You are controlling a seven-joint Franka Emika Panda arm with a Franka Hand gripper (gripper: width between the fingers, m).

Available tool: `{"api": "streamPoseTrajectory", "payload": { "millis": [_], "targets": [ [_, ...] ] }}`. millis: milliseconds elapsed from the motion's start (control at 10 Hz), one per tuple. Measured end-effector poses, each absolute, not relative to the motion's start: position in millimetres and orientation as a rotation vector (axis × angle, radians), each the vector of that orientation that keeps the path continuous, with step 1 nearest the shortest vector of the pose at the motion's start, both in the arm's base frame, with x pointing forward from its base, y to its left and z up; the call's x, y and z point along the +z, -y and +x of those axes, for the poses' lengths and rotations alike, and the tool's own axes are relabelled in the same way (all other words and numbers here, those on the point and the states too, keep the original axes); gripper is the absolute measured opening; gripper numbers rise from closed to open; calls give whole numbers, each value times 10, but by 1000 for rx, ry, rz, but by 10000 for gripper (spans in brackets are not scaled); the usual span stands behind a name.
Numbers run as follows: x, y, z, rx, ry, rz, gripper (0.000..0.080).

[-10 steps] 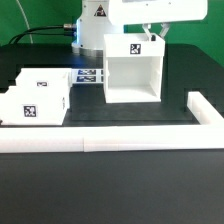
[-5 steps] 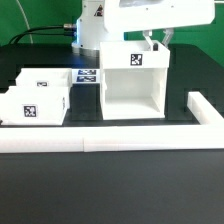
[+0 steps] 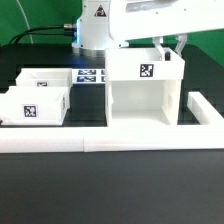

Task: Assemble drawer

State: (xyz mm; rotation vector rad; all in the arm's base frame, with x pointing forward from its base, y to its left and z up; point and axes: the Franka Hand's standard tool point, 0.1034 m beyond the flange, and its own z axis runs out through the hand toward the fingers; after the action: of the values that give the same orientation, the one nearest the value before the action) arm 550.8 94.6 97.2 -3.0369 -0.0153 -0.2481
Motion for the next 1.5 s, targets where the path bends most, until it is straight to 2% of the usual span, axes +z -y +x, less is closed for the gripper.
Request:
{"api": "streamPoseTrajectory", "payload": {
  "millis": [200, 700, 1100, 1500],
  "targets": [
    [980, -966, 5641, -269, 3, -3030, 41],
    [1010, -984, 5663, -273, -168, -3007, 41],
    [1058, -1020, 5719, -284, -515, -2926, 41],
    [1088, -1170, 5779, -247, -1057, -2727, 44]
  ]
}}
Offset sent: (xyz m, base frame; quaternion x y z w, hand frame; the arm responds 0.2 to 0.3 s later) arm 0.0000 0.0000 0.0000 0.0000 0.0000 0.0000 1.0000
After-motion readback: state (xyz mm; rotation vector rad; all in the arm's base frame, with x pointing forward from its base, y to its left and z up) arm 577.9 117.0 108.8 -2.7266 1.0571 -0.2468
